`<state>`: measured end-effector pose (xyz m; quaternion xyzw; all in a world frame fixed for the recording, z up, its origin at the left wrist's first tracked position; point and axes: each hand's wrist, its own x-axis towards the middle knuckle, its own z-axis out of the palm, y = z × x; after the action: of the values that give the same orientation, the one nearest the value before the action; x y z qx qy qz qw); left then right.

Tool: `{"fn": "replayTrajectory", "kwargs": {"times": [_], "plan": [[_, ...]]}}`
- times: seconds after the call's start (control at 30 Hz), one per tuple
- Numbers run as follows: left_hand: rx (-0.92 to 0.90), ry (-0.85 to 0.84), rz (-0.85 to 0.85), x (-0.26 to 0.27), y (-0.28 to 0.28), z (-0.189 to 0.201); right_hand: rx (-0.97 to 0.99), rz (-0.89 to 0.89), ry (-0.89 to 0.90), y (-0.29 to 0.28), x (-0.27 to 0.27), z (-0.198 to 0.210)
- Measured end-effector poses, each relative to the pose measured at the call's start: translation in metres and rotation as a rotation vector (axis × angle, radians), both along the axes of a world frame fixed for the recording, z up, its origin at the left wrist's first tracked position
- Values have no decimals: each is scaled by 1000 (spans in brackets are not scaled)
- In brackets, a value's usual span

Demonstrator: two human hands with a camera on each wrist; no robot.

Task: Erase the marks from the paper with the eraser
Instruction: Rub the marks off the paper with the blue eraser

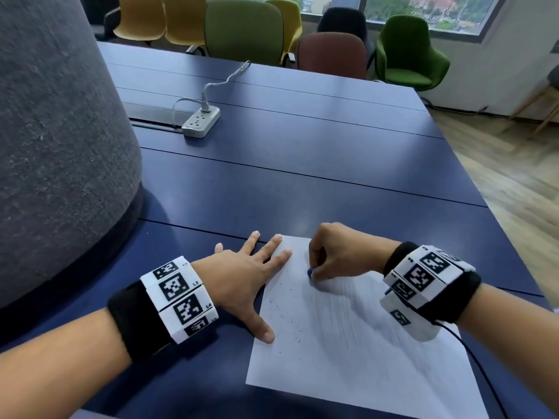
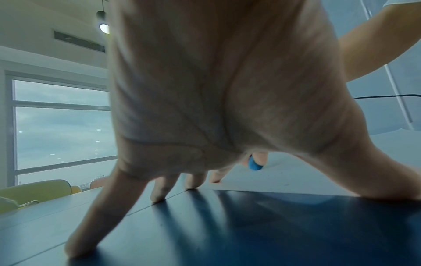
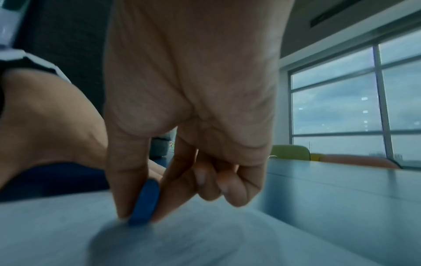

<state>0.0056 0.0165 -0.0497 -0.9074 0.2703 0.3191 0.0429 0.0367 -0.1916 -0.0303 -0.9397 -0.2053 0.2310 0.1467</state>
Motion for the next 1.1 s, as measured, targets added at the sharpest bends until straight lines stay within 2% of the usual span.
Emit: {"fn": "replayTrajectory", "kwargs": {"times": [0.03, 0.2, 0.33, 0.47, 0.63, 0.77, 0.83, 0.93, 1.1], "plan": [[0, 1, -1, 0, 0, 0, -15, 11, 23, 1, 0, 1], [8, -2, -6, 0, 0, 1, 18, -76, -102, -3, 9, 3], [14, 3, -5, 0, 0, 2, -60, 71, 82, 5, -10, 6], [11, 4, -4, 0, 1, 2, -3, -16, -91, 1, 0, 5], [13, 1, -1, 0, 0, 2, -58, 157, 147, 10, -24, 4], [18, 6, 1, -1, 0, 3, -6, 54, -46, 8, -8, 5], [12, 6, 7, -1, 0, 3, -13, 94, -28, 10, -16, 5], [7, 0, 5, -1, 0, 2, -64, 223, 88, 16, -33, 9], [8, 3, 8, 0, 0, 1, -29, 121, -92, 11, -17, 9]]}}
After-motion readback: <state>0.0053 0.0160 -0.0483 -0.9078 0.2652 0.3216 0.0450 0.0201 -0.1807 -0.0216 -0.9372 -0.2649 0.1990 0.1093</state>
